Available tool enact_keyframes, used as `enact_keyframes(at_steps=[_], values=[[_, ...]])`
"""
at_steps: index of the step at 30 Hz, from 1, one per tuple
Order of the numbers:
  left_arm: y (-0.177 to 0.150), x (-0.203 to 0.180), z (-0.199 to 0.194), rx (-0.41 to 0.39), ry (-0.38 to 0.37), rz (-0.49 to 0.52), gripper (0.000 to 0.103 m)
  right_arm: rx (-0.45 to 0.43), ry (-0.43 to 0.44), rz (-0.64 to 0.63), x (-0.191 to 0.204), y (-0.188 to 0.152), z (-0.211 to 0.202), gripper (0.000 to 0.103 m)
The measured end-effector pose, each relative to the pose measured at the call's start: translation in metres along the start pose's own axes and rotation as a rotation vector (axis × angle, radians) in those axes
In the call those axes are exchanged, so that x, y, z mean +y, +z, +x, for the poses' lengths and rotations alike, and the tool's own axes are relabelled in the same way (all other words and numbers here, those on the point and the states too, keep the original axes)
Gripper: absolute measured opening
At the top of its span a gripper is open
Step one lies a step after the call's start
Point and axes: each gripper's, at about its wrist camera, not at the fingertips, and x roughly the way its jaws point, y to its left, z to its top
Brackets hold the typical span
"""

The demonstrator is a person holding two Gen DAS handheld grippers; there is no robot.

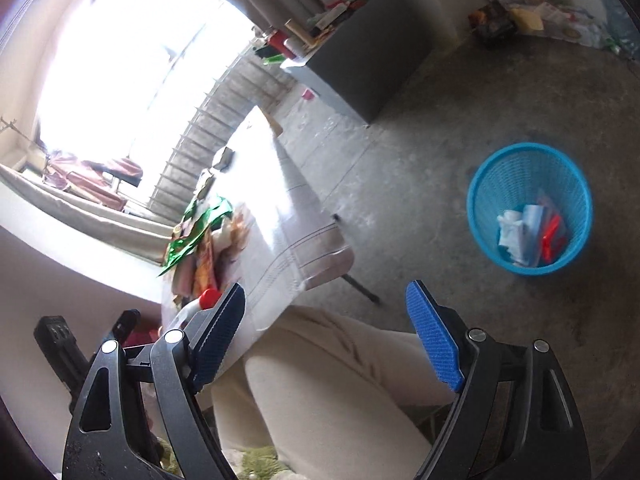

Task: Collect trash
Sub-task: 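Move both tools back to the table beside the white AD bottle, then grasp the white AD milk-drink bottle with the left tool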

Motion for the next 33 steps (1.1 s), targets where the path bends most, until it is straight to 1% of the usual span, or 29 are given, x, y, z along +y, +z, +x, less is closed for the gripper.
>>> enact_keyframes(at_steps=[6, 9, 13, 16, 19, 20, 22, 23, 24, 25, 26, 27, 29, 33], values=[[-0.039, 0.073, -0.035, -0.038, 0.111, -0.136, 0.085, 0.124, 0.099, -0.051, 0.053, -0.007, 0.041, 0.079], [-0.053, 0.102, -0.044, -0.044, 0.132, -0.2, 0.085, 0.187, 0.15, -0.07, 0.079, -0.015, 0.062, 0.079], [-0.064, 0.126, -0.047, -0.055, 0.15, -0.248, 0.085, 0.271, 0.203, -0.095, 0.11, -0.03, 0.087, 0.079], [-0.065, 0.137, -0.046, -0.075, 0.127, -0.277, 0.085, 0.339, 0.24, -0.095, 0.128, -0.043, 0.105, 0.079], [-0.059, 0.147, -0.034, -0.1, 0.083, -0.294, 0.084, 0.385, 0.259, -0.072, 0.136, -0.053, 0.12, 0.078], [-0.056, 0.15, -0.027, -0.099, 0.072, -0.302, 0.083, 0.397, 0.263, -0.059, 0.137, -0.054, 0.125, 0.078], [-0.053, 0.157, -0.009, -0.085, 0.043, -0.317, 0.074, 0.416, 0.275, -0.043, 0.142, -0.056, 0.135, 0.077], [-0.052, 0.159, 0.002, -0.061, 0.036, -0.329, 0.071, 0.42, 0.274, -0.034, 0.143, -0.057, 0.141, 0.077], [-0.053, 0.162, 0.011, -0.039, 0.024, -0.342, 0.063, 0.42, 0.27, -0.023, 0.144, -0.057, 0.144, 0.077], [-0.055, 0.164, 0.02, -0.02, -0.004, -0.362, 0.06, 0.42, 0.268, -0.014, 0.144, -0.057, 0.147, 0.077], [-0.058, 0.166, 0.021, -0.027, -0.032, -0.383, 0.06, 0.42, 0.265, -0.004, 0.143, -0.058, 0.15, 0.077], [-0.059, 0.165, 0.021, -0.029, -0.043, -0.391, 0.059, 0.419, 0.261, 0.011, 0.142, -0.058, 0.153, 0.077], [-0.061, 0.16, 0.019, -0.025, -0.059, -0.373, 0.059, 0.418, 0.258, 0.032, 0.139, -0.056, 0.157, 0.077], [-0.069, 0.147, 0.015, -0.002, -0.101, -0.371, 0.056, 0.406, 0.232, 0.072, 0.13, -0.057, 0.163, 0.077]])
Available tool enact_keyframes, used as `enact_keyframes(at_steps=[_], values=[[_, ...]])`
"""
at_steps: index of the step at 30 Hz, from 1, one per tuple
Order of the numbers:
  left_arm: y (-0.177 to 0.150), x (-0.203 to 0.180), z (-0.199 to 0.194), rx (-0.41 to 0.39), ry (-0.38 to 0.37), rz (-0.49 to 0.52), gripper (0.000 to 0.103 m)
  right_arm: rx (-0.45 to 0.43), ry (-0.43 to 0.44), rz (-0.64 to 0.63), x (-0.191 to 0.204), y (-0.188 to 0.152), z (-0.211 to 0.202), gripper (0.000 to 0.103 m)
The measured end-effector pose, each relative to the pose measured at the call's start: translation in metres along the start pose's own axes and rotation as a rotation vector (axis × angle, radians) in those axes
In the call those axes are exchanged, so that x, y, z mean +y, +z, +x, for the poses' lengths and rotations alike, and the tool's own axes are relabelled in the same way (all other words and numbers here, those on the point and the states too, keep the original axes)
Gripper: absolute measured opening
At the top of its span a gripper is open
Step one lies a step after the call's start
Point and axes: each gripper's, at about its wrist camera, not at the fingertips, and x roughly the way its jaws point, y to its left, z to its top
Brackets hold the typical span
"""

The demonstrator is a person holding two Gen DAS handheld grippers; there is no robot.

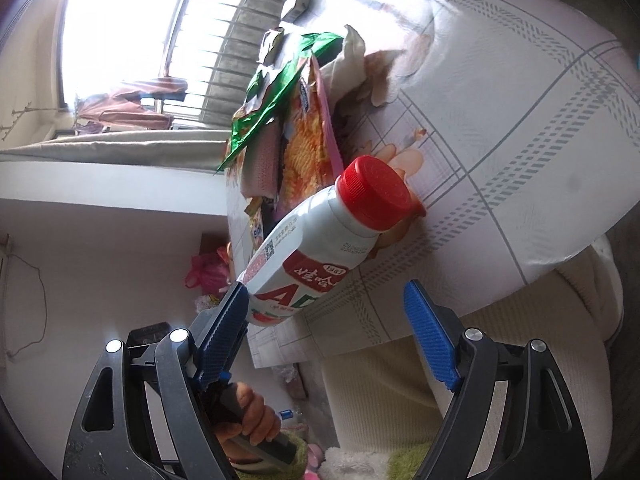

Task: Collect trash
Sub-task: 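Grasp the white AD milk-drink bottle with the left tool, then close the right tool on the bottle while the left tool opens and releases it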

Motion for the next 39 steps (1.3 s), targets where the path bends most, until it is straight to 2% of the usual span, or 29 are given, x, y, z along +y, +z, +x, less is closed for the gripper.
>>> enact_keyframes(at_steps=[5, 15, 22, 24, 26, 29, 33, 37, 39], values=[[-0.018, -0.021, 0.003, 0.046, -0.043, 0.027, 0.052, -0.027, -0.014, 0.035, -0.012, 0.003, -0.003, 0.077], [-0.053, -0.073, 0.022, 0.166, -0.177, 0.132, 0.052, -0.093, -0.038, 0.062, -0.014, 0.005, -0.018, 0.077], [-0.066, -0.079, 0.024, 0.21, -0.228, 0.141, 0.051, -0.117, -0.072, 0.046, -0.009, 0.014, -0.018, 0.077], [-0.063, -0.072, 0.02, 0.2, -0.242, 0.12, 0.051, -0.113, -0.084, 0.035, -0.008, 0.015, -0.018, 0.073], [-0.06, -0.061, 0.01, 0.179, -0.246, 0.095, 0.051, -0.099, -0.087, 0.027, -0.01, 0.016, -0.017, 0.063], [-0.051, -0.04, -0.005, 0.131, -0.204, 0.068, 0.051, -0.067, -0.048, 0.022, -0.014, 0.018, -0.014, 0.061], [-0.036, -0.013, -0.022, 0.055, -0.087, 0.041, 0.051, -0.038, -0.044, -0.03, -0.013, 0.016, -0.018, 0.061], [-0.011, 0.011, -0.024, -0.003, 0.105, 0.033, 0.052, -0.01, -0.064, -0.087, -0.01, 0.01, -0.025, 0.061], [0.002, 0.019, -0.02, -0.02, 0.226, 0.044, 0.057, -0.009, -0.088, -0.112, -0.008, 0.005, -0.029, 0.061]])
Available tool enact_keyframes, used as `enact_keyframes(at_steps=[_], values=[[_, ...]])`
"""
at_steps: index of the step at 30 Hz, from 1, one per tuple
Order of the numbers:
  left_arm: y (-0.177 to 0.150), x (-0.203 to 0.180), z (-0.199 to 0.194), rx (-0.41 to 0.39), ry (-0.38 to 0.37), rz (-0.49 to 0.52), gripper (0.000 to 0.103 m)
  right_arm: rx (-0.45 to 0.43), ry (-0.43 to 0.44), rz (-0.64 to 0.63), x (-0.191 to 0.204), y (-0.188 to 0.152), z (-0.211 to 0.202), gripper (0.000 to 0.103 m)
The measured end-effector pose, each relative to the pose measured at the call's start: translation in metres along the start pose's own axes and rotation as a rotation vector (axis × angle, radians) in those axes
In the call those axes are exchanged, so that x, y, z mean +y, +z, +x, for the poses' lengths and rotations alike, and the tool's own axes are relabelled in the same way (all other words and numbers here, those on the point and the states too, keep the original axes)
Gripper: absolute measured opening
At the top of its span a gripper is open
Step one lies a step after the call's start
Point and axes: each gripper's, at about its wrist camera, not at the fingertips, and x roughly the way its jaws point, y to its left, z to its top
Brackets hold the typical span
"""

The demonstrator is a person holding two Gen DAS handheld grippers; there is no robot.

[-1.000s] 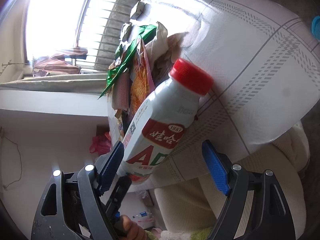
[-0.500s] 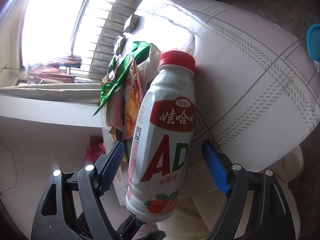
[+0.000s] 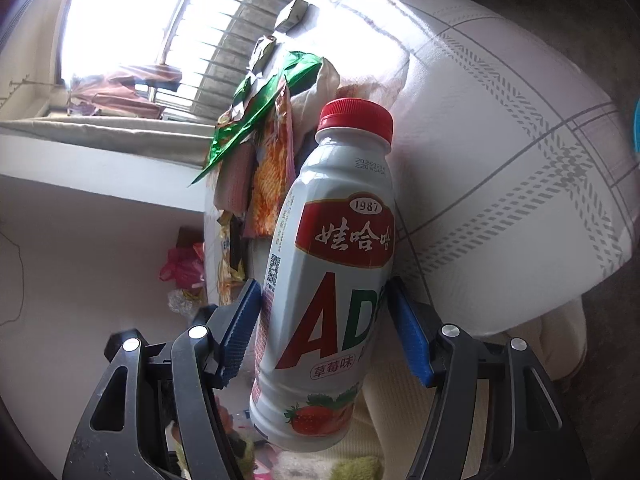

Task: Collect trash
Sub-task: 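Close the right tool on the bottle while the left tool opens and releases it, then grasp the yellow Enaak biscuit packet with the left tool while the right holds the bottle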

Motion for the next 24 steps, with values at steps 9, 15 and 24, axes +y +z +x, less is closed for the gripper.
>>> enact_keyframes(at_steps=[9, 15, 24], values=[[0.025, -0.03, 0.058, 0.072, 0.159, 0.271, 0.075, -0.002, -0.023, -0.014, 0.001, -0.002, -0.002, 0.061], [0.029, -0.025, 0.095, 0.096, 0.23, 0.279, 0.067, -0.001, -0.028, -0.02, 0.002, -0.002, 0.0, 0.061], [0.032, -0.008, 0.091, 0.082, 0.187, 0.193, 0.009, 0.003, -0.017, -0.028, 0.0, -0.001, 0.0, 0.061]])
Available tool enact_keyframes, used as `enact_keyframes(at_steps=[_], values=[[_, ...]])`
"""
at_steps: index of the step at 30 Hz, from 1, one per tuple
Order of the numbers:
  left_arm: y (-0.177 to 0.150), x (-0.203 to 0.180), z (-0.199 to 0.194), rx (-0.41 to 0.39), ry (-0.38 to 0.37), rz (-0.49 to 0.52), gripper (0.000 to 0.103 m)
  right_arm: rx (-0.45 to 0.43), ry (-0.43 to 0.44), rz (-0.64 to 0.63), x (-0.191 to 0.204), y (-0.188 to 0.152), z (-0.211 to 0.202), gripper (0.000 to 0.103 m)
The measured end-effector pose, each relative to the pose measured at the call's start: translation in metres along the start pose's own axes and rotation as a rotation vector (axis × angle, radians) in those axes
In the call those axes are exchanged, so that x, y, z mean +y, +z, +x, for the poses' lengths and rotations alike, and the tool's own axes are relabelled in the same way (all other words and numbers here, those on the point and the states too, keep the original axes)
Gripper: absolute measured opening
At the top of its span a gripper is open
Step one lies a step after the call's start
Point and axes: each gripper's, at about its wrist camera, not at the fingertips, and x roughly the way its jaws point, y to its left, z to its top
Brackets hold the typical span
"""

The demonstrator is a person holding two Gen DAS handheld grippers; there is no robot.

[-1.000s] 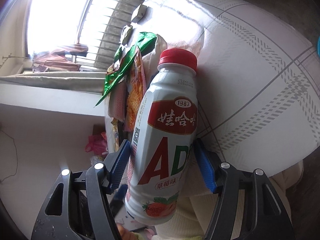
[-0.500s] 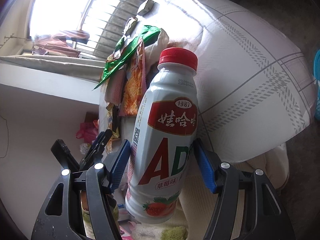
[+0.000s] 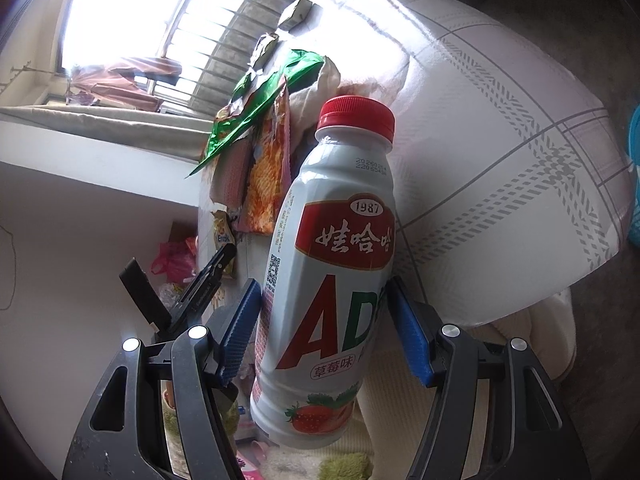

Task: Collect trash
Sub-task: 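Grasp the yellow Enaak biscuit packet with the left tool while the right holds the bottle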

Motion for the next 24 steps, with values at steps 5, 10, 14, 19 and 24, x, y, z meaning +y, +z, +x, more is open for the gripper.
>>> enact_keyframes(at_steps=[5, 10, 14, 19, 24], values=[[-0.02, -0.001, -0.028, 0.026, -0.111, -0.062, 0.004, 0.001, 0.001, 0.007, -0.002, 0.0, -0.002, 0.061], [-0.048, -0.015, -0.05, 0.045, -0.215, -0.08, 0.003, -0.009, 0.014, 0.034, -0.005, 0.004, -0.003, 0.065], [-0.063, -0.029, -0.065, 0.038, -0.271, -0.06, 0.003, -0.018, 0.009, 0.051, -0.006, 0.006, -0.003, 0.067], [-0.068, -0.038, -0.076, 0.015, -0.288, 0.009, 0.007, -0.021, 0.002, 0.051, -0.005, 0.008, -0.001, 0.067], [-0.067, -0.033, -0.092, -0.043, -0.312, 0.025, 0.035, -0.018, 0.002, 0.05, -0.006, 0.008, -0.001, 0.066]])
